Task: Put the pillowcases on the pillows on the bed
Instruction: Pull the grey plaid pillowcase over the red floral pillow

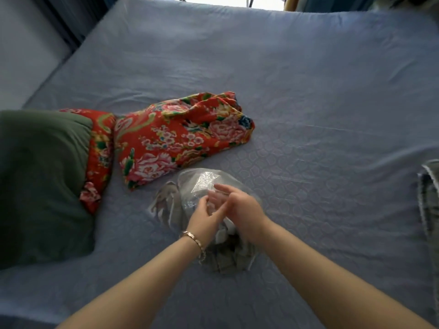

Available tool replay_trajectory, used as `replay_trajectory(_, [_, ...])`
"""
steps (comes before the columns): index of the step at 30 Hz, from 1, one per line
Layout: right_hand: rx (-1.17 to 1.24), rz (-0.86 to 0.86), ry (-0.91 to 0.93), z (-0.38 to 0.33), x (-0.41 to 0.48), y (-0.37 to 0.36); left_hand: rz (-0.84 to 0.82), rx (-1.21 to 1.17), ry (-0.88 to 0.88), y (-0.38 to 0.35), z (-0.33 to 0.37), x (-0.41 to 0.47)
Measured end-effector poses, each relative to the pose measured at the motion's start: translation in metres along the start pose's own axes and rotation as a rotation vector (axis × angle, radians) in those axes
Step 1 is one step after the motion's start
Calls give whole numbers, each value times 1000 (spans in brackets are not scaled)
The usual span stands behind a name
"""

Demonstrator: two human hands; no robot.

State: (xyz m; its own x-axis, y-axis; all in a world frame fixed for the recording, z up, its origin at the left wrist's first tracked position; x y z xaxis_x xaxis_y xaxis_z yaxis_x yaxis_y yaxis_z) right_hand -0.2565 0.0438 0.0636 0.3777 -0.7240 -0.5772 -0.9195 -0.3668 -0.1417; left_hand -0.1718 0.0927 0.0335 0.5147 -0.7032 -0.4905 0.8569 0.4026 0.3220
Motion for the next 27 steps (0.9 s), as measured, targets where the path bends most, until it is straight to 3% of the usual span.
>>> replay_trajectory(3, [-93, -39, -10, -14, -13, 2, 175, 50, -137, 14, 5, -5])
replay_trajectory(5, [-145, 0, 20, -9, -23, 14, 306, 25, -90, 24, 6, -6])
replay_trajectory(7, [-415, 147, 106, 5, -27, 34, 404, -96, 13, 34, 8, -12])
replay_trajectory(9, [-789, 192, 50, 30, -30, 49, 469, -154, 39, 46, 16, -20])
replay_trajectory(11, [-997, 185, -52, 53, -32, 49, 502, -193, -4, 60, 26, -23])
replay_trajectory(13, [-1038, 239, -76, 61, -33, 40, 482, -234, -59, 71, 36, -23])
replay_trajectory(17, [-1195, 385, 60, 50, -27, 19, 399, -240, -93, 102, 42, -19])
replay_trajectory(21, [-1040, 207, 205, 17, -28, -30, 456, -101, -10, 157, 35, 8])
replay_trajectory(24, [-754, 295, 318, -32, -39, -74, 528, 24, -42, 213, 50, 30])
replay_trajectory(27, [-327, 380, 494, -84, -63, -115, 572, 312, -177, 276, 89, 45])
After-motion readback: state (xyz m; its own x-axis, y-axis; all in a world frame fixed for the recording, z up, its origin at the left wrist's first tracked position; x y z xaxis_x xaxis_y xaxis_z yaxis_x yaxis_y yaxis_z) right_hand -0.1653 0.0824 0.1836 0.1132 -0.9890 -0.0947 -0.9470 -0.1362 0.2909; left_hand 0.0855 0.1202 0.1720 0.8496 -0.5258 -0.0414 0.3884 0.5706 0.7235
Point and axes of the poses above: each hand's wrist, its own x-axis towards the middle knuckle, its own y-axis out of the back of the hand, z = x × y, the point moved 4 cm from there along x, towards the middle knuckle, and after that the axes turned 11 degrees about z, right-handed, at the moved point
